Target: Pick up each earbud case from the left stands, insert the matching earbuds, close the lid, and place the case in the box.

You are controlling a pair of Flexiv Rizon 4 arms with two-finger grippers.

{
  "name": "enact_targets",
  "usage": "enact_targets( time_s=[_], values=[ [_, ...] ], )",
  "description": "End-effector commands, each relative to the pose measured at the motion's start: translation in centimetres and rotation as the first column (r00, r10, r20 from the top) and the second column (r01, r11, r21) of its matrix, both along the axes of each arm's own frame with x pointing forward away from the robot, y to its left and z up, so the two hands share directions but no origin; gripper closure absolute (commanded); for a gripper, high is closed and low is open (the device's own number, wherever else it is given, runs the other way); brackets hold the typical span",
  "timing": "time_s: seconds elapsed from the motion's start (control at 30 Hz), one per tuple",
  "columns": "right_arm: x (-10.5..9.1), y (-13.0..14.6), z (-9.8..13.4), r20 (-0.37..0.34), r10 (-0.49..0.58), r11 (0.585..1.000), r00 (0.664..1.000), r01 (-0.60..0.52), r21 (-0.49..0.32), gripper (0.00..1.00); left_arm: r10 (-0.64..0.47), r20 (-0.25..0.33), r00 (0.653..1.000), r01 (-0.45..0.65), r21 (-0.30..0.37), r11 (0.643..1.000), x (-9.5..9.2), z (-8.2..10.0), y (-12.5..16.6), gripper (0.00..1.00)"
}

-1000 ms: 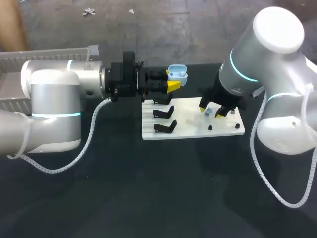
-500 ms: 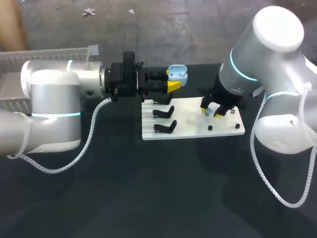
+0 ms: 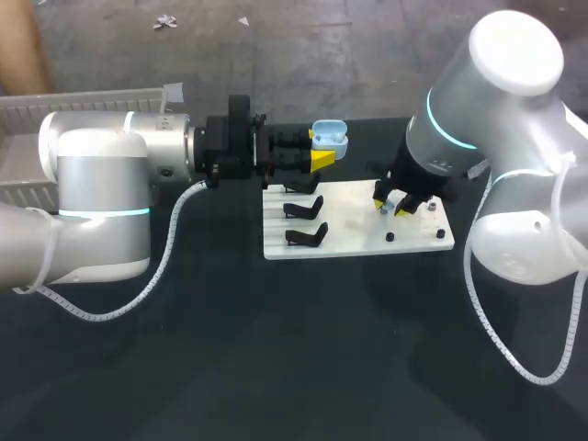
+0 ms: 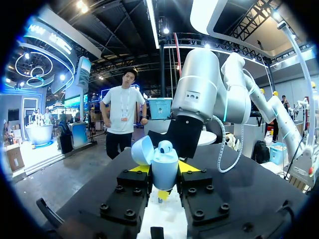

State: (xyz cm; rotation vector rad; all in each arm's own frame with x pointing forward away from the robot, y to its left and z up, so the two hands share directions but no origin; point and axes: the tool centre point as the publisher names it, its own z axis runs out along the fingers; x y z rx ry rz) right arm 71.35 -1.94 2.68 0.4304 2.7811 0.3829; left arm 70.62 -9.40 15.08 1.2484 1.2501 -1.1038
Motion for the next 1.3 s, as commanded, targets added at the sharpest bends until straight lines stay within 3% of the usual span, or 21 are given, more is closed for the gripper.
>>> enact_targets(
  time_s=[0.03,0.33,0.43,0.47,0.9,1.17,1.3],
  values=[
    [0.1,0.0,-0.1,-0.003,0.003,1.000,1.000,-0.003,0.000,0.71,0.007,0.006,1.000,-0.007,-0.005,1.000,-0.2,-0.1,0.0,1.00],
    [0.1,0.1,-0.1,-0.005,0.000,1.000,1.000,0.000,-0.002,0.84,0.007,0.006,1.000,-0.007,-0.005,1.000,-0.2,-0.1,0.0,1.00],
    [0.1,0.2,-0.2,-0.007,-0.002,1.000,1.000,0.002,-0.003,0.93,0.007,0.006,1.000,-0.007,-0.005,1.000,-0.2,-0.1,0.0,1.00],
    [0.1,0.2,-0.3,-0.008,-0.002,1.000,1.000,0.002,-0.003,1.00,0.007,0.006,1.000,-0.007,-0.005,1.000,-0.2,-0.1,0.0,1.00],
    [-0.6,-0.3,1.2,-0.019,-0.013,1.000,1.000,0.013,0.015,1.00,0.007,0.006,1.000,-0.007,-0.005,1.000,-0.2,-0.1,0.0,1.00],
    [-1.7,-0.8,3.6,-0.029,-0.012,0.999,1.000,0.013,0.037,1.00,0.007,0.006,1.000,-0.007,-0.005,1.000,-0.2,-0.1,0.0,1.00],
    [-2.9,-1.1,5.5,-0.051,0.042,0.999,0.998,-0.041,0.027,1.00,0.007,0.006,1.000,-0.007,-0.005,1.000,-0.2,-0.1,0.0,1.00]
  ],
)
